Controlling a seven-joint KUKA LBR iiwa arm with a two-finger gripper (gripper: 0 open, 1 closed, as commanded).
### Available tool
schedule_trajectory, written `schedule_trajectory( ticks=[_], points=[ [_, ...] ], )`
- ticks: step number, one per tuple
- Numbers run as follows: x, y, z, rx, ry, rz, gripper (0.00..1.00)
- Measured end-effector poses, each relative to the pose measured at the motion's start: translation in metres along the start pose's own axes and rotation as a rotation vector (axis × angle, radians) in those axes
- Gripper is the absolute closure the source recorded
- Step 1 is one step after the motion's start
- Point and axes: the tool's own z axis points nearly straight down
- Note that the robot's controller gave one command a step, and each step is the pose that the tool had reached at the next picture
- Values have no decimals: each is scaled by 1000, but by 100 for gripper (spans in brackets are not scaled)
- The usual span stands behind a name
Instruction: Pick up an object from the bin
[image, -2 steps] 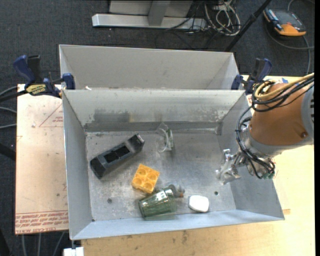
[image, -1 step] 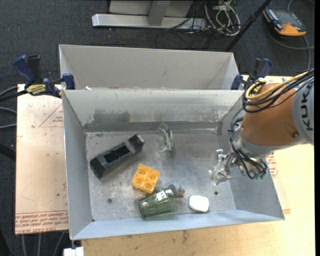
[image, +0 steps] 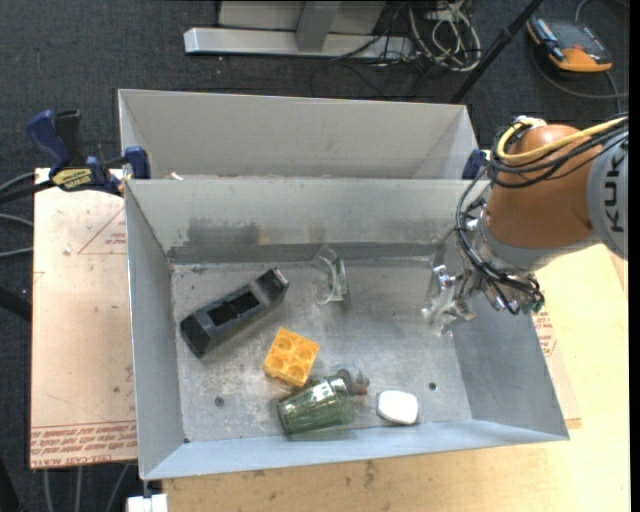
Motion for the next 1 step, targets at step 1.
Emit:
schedule_trajectory(
  ticks=[1],
  points=[
    [3,-35,9,1,-2,-113,100]
  ],
)
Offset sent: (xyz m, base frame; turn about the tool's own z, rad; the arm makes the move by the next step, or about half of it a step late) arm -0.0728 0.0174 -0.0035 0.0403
